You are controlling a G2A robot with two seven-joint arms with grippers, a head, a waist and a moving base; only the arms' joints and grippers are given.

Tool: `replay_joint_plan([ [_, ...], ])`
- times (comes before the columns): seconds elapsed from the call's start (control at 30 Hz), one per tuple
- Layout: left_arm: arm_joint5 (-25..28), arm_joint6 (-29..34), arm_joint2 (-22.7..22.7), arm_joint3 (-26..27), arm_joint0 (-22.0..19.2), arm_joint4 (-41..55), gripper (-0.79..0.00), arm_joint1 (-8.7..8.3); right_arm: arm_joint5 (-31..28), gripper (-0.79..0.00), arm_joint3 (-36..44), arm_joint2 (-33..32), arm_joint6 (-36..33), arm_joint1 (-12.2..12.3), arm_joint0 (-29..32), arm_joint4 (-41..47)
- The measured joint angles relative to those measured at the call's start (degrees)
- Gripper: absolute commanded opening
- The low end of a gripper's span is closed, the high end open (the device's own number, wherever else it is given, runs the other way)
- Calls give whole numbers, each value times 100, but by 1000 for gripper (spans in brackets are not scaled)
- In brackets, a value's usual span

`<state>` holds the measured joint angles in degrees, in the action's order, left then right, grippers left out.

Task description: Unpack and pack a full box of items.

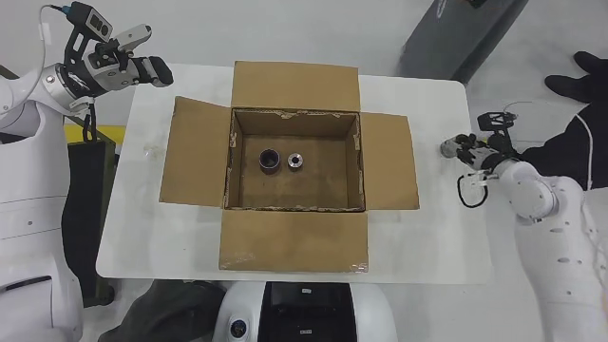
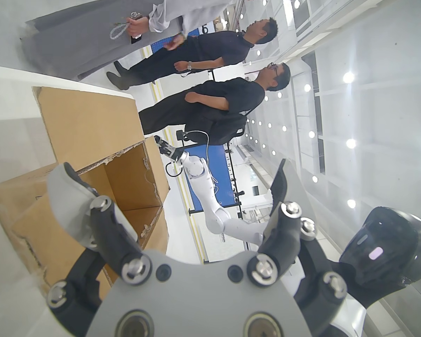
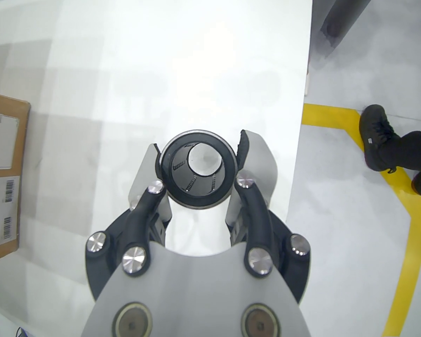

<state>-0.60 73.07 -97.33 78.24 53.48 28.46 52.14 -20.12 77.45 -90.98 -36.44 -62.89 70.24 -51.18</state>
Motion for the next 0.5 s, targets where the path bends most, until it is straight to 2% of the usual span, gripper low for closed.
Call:
replay_joint_plan([
  [0.5,0,0,0,0,0,0,0,0,184,-785,2069,-593,360,89,977,175],
])
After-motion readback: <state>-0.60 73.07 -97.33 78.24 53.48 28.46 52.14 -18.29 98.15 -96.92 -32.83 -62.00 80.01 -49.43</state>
